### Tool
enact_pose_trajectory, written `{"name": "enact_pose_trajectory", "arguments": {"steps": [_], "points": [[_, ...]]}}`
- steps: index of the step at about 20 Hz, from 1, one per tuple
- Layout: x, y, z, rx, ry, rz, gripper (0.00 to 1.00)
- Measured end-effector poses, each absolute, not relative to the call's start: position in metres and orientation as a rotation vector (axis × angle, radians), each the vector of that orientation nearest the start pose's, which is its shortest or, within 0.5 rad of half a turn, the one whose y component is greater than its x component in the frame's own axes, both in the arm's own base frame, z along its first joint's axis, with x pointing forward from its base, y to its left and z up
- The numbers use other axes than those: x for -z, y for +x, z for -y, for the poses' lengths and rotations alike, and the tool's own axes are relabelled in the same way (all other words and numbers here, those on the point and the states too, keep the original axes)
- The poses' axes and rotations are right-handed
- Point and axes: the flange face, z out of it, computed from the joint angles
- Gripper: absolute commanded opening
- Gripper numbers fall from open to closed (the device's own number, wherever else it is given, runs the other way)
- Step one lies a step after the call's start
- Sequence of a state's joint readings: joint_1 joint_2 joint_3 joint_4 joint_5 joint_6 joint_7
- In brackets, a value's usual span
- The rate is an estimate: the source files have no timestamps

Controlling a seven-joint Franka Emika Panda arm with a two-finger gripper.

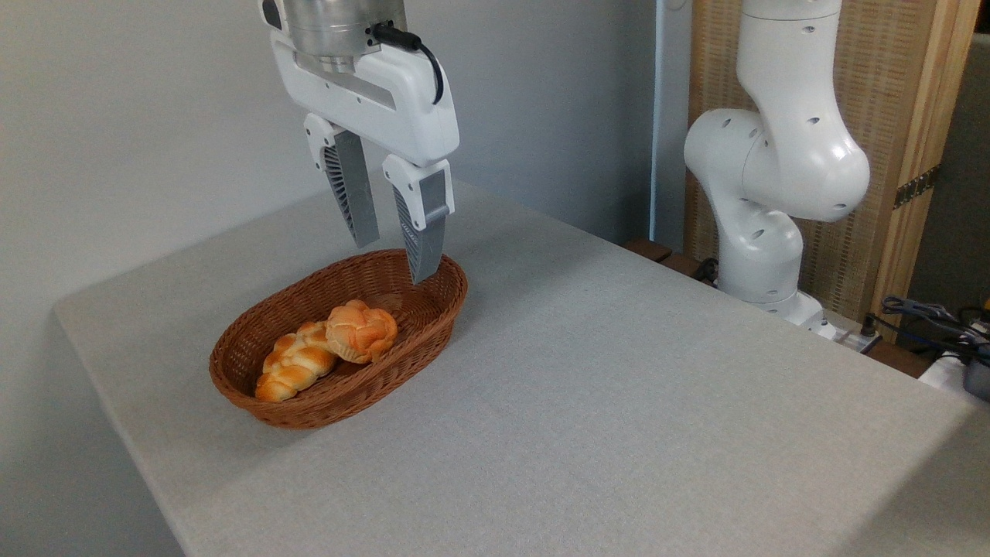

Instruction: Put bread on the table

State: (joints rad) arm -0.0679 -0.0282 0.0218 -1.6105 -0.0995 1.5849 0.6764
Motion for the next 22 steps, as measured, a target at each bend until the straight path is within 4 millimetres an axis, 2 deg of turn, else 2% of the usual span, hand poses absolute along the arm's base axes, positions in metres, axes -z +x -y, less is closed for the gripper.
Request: {"name": "enact_pose_trajectory", "arguments": {"steps": [22], "points": [[-0.6230,0.5459,0.0315,0.057,-3.012,-1.181,1.00]]}}
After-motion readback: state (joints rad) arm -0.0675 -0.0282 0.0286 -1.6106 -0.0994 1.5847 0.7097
